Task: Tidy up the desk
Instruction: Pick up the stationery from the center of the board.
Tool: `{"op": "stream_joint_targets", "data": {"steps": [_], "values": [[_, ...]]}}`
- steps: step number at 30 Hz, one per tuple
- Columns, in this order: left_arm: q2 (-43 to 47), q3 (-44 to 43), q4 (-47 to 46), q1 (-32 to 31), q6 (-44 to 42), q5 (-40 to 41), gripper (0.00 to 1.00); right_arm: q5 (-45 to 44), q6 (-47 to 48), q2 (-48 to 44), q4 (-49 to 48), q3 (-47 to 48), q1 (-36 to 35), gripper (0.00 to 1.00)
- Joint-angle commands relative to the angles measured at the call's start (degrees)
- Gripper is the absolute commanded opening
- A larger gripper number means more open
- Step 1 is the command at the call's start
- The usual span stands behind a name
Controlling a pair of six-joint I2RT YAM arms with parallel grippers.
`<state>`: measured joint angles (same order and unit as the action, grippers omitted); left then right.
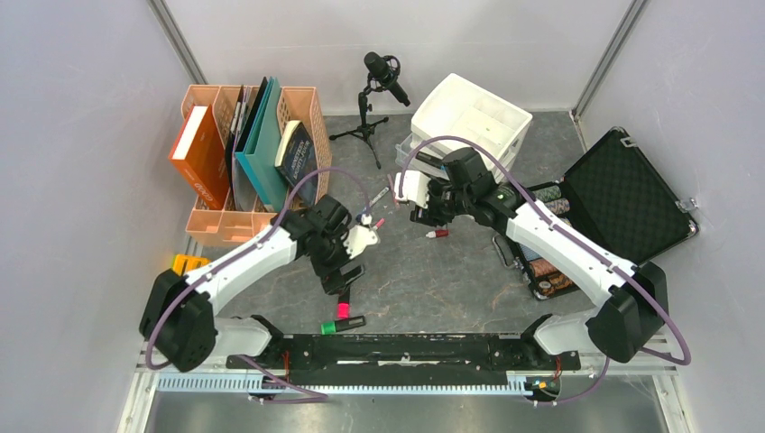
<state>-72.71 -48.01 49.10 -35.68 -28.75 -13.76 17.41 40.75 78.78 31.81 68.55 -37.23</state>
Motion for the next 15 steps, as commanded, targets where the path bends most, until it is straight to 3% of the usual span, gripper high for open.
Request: {"op": "stream_joint_targets", "data": {"steps": [1, 8, 15], "values": [[-6.87, -8.69, 4.07, -1.15, 10.53, -1.56, 0.98, -2.85, -0.24, -2.5, -4.55, -1.48, 0.46, 0.61], [-16.79, -13.65, 3.81, -1.63, 23.56, 1.1, 0.95, -4.5, 0.37, -1.98, -4.57, -0.72, 0.61, 0.61], [-17.38, -10.86, 3.34, -1.67, 26.38, 2.84, 0.93, -5.33, 0.73, -1.08, -4.96, -0.51, 1.02, 0.6]]}}
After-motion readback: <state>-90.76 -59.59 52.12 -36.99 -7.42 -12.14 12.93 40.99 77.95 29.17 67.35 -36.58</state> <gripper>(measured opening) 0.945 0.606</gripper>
